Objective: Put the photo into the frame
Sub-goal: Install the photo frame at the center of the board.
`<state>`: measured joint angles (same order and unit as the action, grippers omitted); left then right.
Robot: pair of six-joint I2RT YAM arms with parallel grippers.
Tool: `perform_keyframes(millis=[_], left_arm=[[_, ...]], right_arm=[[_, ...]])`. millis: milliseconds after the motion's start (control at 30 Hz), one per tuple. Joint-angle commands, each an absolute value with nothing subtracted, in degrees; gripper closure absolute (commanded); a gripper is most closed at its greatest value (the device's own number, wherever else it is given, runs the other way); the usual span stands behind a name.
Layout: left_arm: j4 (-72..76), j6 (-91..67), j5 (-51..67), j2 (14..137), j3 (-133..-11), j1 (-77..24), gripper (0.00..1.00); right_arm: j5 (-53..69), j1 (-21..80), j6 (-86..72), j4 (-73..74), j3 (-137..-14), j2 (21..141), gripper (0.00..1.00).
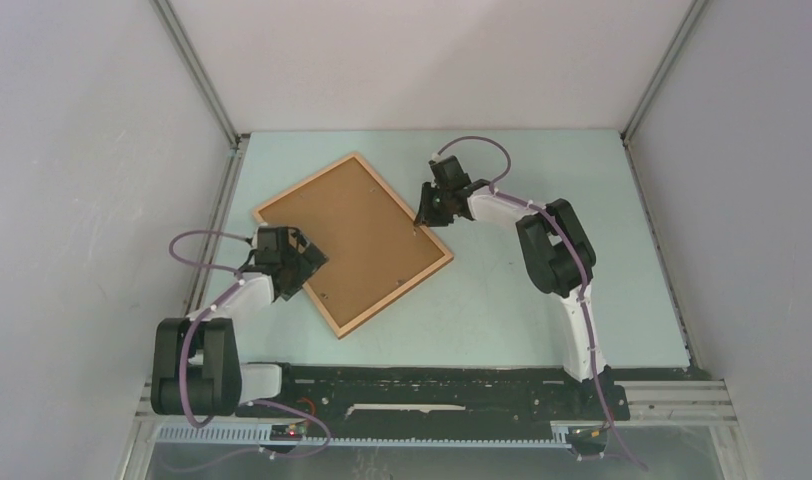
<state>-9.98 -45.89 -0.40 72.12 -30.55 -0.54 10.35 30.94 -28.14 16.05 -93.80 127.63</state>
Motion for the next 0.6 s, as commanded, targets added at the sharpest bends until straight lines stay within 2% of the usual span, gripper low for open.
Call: perform_keyframes(millis=[0,100,233,367,567], left_arm=[[-10.28,-44.12,3.49,75.94,-34.35,-3.05,0.04],[-10.35,-43.31,4.33,79.52,-37.74,-4.91,0.04],[-11.49,-41.23,5.45,85.04,-44.03,-8.56,0.04],[-12.88,-38.57,7.57,89.30,-49.82,-12.31,0.03],[-13.61,-36.45,4.38,83.54,-45.98,-14.36,0.00]], right_arm=[[8.42,31.97,-30.16,19.04,-94.05,127.50,0.79],[7.83,31.24,-32.19,17.04,-88.57,124.52,0.85],[9.85,29.25,-36.31,9.79,-77.71,118.03,0.87],[11.29,27.25,-38.16,7.72,-73.18,114.54,0.90],[16.62,24.07,-38.29,6.24,-72.07,114.04,0.86]])
